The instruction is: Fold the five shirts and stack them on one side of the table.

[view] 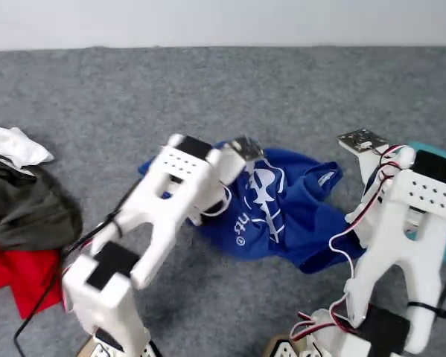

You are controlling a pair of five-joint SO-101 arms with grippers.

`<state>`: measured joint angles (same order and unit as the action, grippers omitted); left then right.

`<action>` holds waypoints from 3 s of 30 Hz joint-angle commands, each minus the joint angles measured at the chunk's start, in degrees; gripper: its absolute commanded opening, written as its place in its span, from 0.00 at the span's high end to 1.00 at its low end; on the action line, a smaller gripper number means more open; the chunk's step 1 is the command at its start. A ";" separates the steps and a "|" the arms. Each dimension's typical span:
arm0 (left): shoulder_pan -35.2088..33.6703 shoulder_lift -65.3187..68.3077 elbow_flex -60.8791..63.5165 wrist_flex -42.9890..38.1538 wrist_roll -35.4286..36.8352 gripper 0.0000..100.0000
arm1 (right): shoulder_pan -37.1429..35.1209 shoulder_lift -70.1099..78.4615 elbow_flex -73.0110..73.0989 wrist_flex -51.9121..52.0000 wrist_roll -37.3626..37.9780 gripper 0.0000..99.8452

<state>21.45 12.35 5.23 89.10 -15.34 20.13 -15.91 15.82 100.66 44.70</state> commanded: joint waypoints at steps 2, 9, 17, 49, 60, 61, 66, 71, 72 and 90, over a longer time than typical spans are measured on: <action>-4.75 -15.30 -1.98 1.49 0.18 0.99 | 1.01 -7.25 -6.68 2.07 -0.44 0.99; -14.59 -32.44 -5.14 0.79 0.18 0.99 | 1.01 -13.32 -21.19 2.07 -0.44 0.99; -20.57 -39.91 -18.95 0.79 -0.09 0.98 | 0.75 -13.85 -40.97 -0.48 -0.35 0.99; -20.22 -48.62 -36.88 11.52 -7.74 0.98 | 0.92 -14.46 -75.16 -31.78 7.74 0.99; -20.31 -69.98 -13.32 11.52 -12.57 0.98 | 1.10 -14.55 -85.80 -22.81 13.71 0.99; -20.31 -70.59 -12.26 11.52 -12.57 0.98 | 1.10 -14.46 -85.80 -20.70 14.24 0.99; -20.22 -69.80 -7.87 10.73 -12.40 0.98 | 0.84 -13.85 -79.74 -12.35 14.42 0.99; -20.22 -64.70 -1.19 4.66 -12.31 0.98 | -0.57 -13.85 -62.95 -14.99 14.24 0.99; -20.22 -63.56 0.40 2.73 -12.31 0.98 | -1.45 -13.85 -59.34 -16.13 14.24 0.99; -24.18 -28.92 10.33 -35.16 -12.57 0.98 | -13.41 -8.92 -2.29 -77.76 17.05 0.99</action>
<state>-1.05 -20.35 16.57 59.56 -27.30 7.56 -26.99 10.99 34.90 59.74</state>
